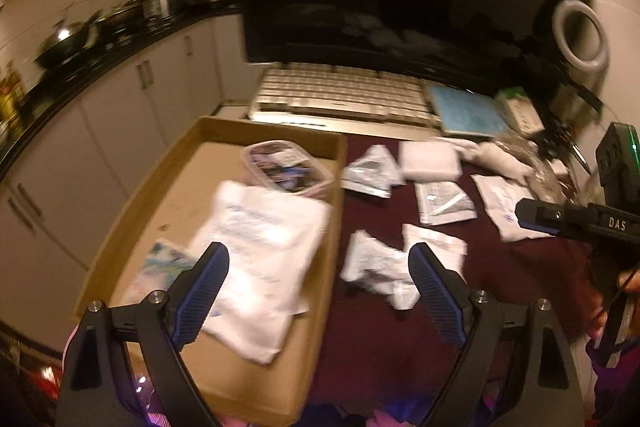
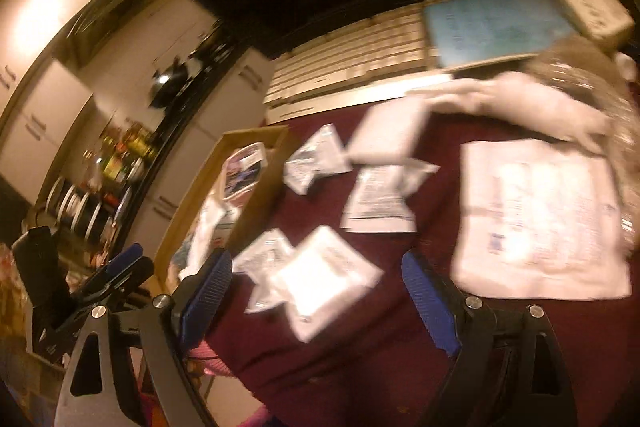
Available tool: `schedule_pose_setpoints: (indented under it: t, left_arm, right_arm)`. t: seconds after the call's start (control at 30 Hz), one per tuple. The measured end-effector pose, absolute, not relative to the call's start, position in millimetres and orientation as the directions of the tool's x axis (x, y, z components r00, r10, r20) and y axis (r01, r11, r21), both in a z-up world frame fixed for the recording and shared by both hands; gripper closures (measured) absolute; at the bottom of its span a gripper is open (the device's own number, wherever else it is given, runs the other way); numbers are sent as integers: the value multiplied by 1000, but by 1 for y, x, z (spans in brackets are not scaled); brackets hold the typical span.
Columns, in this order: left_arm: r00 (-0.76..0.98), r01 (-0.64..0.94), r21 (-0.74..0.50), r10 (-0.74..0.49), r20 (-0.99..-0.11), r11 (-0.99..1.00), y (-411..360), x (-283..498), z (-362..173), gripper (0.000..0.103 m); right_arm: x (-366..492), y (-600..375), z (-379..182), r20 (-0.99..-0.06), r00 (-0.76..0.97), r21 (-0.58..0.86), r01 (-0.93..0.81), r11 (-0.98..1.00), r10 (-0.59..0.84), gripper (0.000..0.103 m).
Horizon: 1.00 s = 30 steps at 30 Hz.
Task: Organize soft objects
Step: 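Drop the white paper packet into the tray with the right gripper, then grasp the white square packet with the left gripper while the right grasps a white paper sheet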
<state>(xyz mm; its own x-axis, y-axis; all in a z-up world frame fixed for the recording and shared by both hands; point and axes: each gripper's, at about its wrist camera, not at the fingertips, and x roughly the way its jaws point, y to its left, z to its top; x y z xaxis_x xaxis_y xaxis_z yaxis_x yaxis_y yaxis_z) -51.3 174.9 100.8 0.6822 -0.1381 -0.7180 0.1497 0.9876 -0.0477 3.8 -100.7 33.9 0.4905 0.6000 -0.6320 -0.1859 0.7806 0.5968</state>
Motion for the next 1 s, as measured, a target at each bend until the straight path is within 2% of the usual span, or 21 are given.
schedule_pose_setpoints:
  t: [0.13,0.3,0.53,0.77,1.0]
  left_arm:
    - [660,228,-34,-180,-729,973,141,-46,97,12]
    - [616,308,2,-198,-763,951,105,-37,81,12]
    - [554,372,24,-201,-808,928,74,-26,53,12]
    - [508,391,30,-188,-841,920,64,-11,34,12]
    - [476,377,11,-184,-860,926,65,0,21,12]
  right_arm:
    - [-5,-134,35,-642,540,583,-118,804,545,13]
    - [-16,-167,44,-682,604,478,-59,877,412,13]
    - [-15,-222,23,-716,603,504,100,858,351,13]
    - [-13,-236,0,-737,574,541,184,821,357,13]
    - [-3,-234,-10,-692,601,618,205,759,400,20]
